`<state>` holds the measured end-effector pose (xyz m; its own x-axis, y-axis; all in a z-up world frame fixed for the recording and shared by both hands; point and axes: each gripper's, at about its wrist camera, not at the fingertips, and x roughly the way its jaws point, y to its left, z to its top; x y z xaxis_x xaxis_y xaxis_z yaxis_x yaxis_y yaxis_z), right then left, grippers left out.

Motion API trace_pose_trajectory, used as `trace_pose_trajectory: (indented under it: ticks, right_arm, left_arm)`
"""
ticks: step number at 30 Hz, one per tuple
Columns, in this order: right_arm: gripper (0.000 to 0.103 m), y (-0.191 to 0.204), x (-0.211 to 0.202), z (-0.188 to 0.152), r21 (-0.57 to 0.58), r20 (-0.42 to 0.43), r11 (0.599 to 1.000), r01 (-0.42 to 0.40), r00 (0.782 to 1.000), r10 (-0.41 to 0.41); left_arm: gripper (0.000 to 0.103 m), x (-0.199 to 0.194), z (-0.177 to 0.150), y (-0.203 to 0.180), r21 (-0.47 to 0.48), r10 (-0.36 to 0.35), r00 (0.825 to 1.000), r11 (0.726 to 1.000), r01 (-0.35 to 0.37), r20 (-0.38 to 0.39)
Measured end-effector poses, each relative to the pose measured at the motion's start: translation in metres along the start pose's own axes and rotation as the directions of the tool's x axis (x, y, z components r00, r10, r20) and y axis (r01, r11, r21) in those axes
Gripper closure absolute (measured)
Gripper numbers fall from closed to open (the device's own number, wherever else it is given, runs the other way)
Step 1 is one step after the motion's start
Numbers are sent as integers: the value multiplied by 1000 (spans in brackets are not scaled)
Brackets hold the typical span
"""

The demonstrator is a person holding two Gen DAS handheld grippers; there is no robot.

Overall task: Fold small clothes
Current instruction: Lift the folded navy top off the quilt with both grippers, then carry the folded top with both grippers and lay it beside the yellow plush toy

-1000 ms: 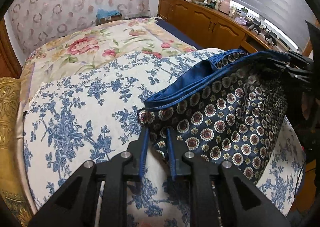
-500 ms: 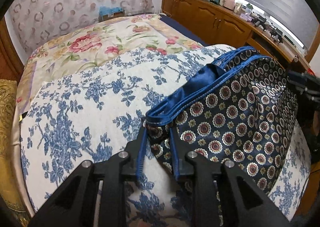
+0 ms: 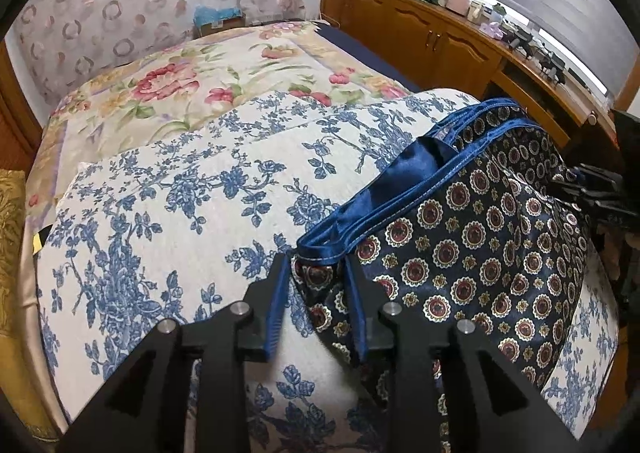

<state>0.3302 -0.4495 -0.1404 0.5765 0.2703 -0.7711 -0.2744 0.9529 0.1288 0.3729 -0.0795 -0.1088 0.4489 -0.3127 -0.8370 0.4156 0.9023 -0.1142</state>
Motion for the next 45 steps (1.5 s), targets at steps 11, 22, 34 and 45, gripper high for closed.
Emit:
trace_pose_trajectory:
  ticks: [11,22,34,45]
  right_arm:
    - [68,22,13,9,-94,-32,994,-62,998,59]
    - [92,35,6,4,-140,30,988,-63,997,67]
    - [95,71,-58,23,-188,235,982,-27,969,72]
    - [96,184,-72,88,-407,283,909,-89,934,219]
  left_arm:
    - [76,3,5,1,-7,-20,999,1000,20,-28]
    - [92,5,5,-11,-1,-86,996,996,86,-2]
    - [101,-96,-18,-21,9,-140,957,990,142,253]
    - [101,-220,-79,34,-82,58,892,996,-23,448]
